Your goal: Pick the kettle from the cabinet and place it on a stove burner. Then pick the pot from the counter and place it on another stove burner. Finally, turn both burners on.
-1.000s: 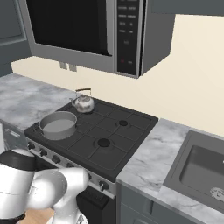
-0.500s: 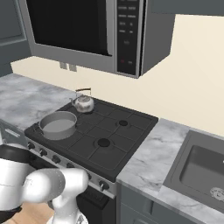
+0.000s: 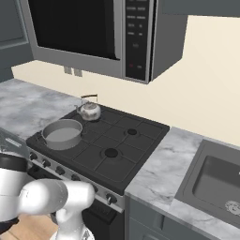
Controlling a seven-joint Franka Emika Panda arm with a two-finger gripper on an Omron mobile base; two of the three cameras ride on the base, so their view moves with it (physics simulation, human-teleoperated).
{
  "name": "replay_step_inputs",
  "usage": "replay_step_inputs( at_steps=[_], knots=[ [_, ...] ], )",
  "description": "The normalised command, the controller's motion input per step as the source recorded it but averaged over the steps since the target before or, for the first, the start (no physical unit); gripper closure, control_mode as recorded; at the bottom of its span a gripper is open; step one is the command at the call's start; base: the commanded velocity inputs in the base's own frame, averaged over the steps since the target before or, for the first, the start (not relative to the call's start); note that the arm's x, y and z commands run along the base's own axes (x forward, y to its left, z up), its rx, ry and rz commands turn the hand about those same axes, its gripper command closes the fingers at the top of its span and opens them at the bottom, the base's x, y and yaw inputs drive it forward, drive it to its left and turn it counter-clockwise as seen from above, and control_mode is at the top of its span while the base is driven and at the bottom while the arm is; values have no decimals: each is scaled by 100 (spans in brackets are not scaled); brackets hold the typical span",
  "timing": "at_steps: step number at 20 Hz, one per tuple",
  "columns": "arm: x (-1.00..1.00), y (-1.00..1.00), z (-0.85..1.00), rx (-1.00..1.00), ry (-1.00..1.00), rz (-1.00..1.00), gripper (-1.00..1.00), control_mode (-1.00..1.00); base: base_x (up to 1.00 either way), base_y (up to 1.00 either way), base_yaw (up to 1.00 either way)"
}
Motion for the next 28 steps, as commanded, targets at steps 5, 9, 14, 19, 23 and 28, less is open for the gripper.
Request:
replay_step_inputs(
  at_steps=[5,9,14,19,23,28],
  knots=[
    [0,4,-11,-19,6,0,-100,-100,0,0,0],
    [2,0,-27,-8,4,0,-100,-100,0,0,0],
    [11,0,-20,-8,7,0,-100,-100,0,0,0],
    [16,0,-13,-6,9,0,-100,-100,0,0,0],
    [22,0,-17,-8,9,0,-100,-100,0,0,0],
    [23,0,-25,-9,7,0,-100,-100,0,0,0]
  ],
)
